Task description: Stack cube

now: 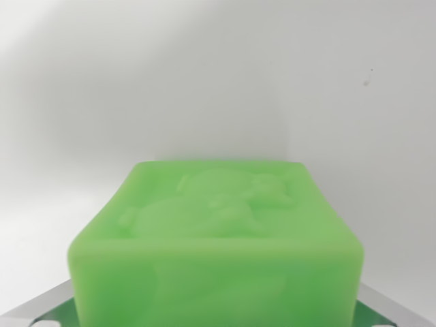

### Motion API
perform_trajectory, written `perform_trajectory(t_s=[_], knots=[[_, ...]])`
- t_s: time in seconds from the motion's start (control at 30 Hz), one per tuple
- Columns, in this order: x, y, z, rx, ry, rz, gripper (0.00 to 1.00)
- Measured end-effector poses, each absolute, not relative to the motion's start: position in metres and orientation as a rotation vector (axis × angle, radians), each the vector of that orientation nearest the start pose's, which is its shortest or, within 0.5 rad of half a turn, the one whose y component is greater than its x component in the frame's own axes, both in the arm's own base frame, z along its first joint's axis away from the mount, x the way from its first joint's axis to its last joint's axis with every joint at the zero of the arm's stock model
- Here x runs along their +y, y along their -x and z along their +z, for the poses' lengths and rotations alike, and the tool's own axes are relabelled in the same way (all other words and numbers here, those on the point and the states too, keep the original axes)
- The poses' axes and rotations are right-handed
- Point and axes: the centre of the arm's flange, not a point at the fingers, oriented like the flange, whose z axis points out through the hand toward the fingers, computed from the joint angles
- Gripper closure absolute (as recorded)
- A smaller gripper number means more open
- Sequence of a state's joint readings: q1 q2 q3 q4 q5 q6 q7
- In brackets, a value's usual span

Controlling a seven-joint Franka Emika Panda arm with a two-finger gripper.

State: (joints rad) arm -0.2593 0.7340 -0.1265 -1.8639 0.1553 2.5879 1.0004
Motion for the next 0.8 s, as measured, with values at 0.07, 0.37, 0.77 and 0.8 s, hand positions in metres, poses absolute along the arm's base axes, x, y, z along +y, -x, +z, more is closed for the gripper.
perform_trajectory(t_s=[0.07,0.37,0.77,0.8], knots=[[-0.238,-0.584,0.124,2.127,2.315,-0.002,1.00],[-0.238,-0.584,0.139,2.127,2.313,-0.001,1.00],[-0.238,-0.584,0.166,2.126,2.310,-0.001,1.00],[-0.238,-0.584,0.168,2.126,2.310,-0.001,1.00]])
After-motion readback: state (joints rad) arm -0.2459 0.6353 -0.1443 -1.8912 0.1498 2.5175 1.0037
